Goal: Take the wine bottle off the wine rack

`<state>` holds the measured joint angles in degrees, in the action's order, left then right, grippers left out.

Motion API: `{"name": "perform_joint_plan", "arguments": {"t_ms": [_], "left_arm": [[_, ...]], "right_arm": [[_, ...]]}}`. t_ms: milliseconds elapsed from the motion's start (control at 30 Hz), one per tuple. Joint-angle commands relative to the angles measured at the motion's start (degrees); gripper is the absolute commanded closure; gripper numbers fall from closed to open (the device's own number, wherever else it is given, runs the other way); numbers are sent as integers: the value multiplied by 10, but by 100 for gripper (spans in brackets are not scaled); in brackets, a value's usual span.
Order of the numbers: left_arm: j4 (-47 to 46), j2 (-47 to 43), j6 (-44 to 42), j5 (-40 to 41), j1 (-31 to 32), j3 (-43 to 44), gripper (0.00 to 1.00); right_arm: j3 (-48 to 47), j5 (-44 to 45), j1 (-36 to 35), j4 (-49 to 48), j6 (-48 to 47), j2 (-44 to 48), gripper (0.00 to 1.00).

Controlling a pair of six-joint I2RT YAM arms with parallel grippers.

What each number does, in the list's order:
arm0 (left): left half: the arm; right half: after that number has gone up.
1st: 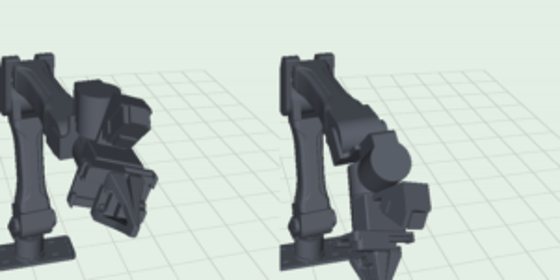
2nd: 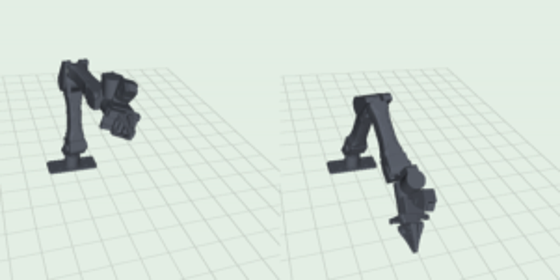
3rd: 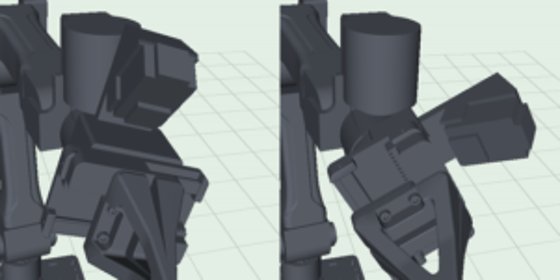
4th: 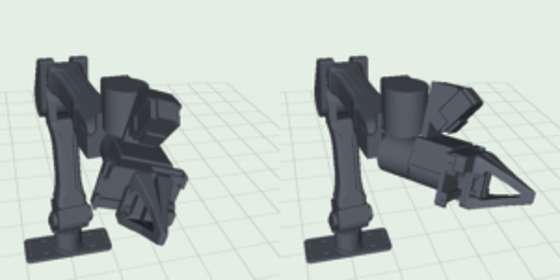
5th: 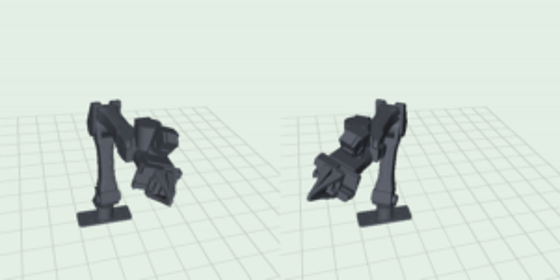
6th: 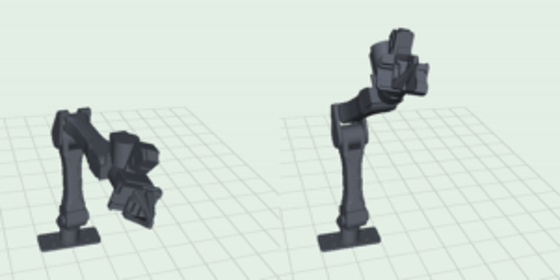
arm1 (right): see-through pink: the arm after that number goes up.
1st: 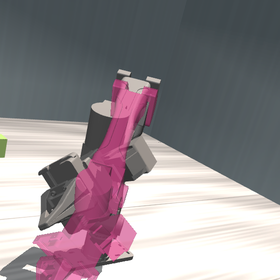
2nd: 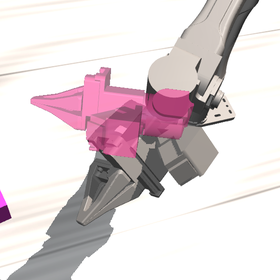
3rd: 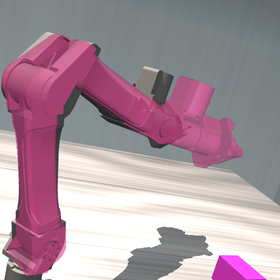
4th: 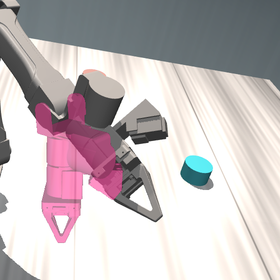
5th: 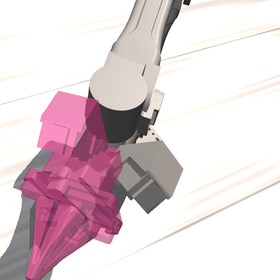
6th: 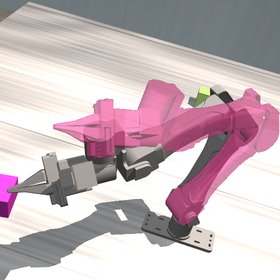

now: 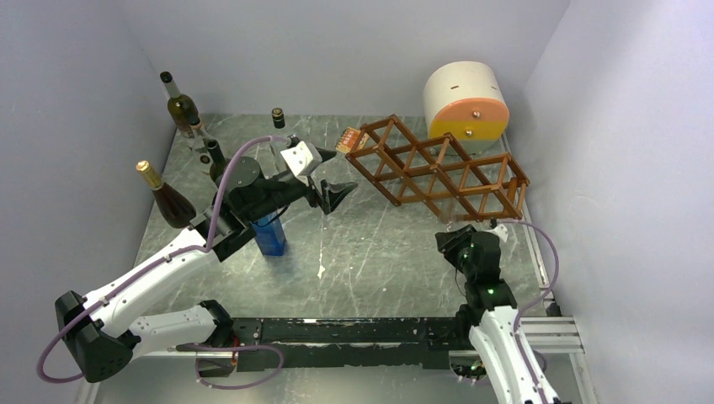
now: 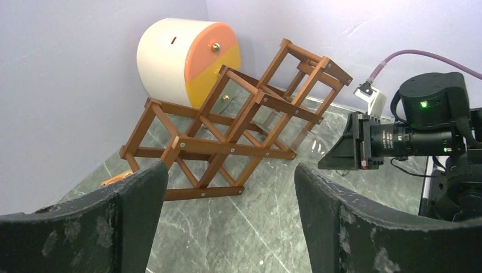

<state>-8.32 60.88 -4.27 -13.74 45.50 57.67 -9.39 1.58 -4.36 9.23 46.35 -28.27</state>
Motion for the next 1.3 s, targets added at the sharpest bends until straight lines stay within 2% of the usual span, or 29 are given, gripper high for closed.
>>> {"name": "perform_joint_plan", "arguments": {"t_ms": [0, 300, 600, 1033, 1267], "left_arm": [[-17, -9, 0, -1, 4, 0, 15], [-19, -12, -2, -7, 3, -1, 15], [-18, -9, 1, -14, 4, 0, 15], [-22, -10, -14, -12, 8, -6, 15], [-27, 3, -35, -26, 43, -3, 16]], "right_arm": [[-26, 5, 2, 82, 10, 78, 100], [-87, -20, 3, 233, 10, 166, 100], [-128, -59, 3, 314, 14, 226, 100], [-270, -89, 3, 521, 14, 163, 100], [-334, -129, 3, 601, -14, 141, 100]]}}
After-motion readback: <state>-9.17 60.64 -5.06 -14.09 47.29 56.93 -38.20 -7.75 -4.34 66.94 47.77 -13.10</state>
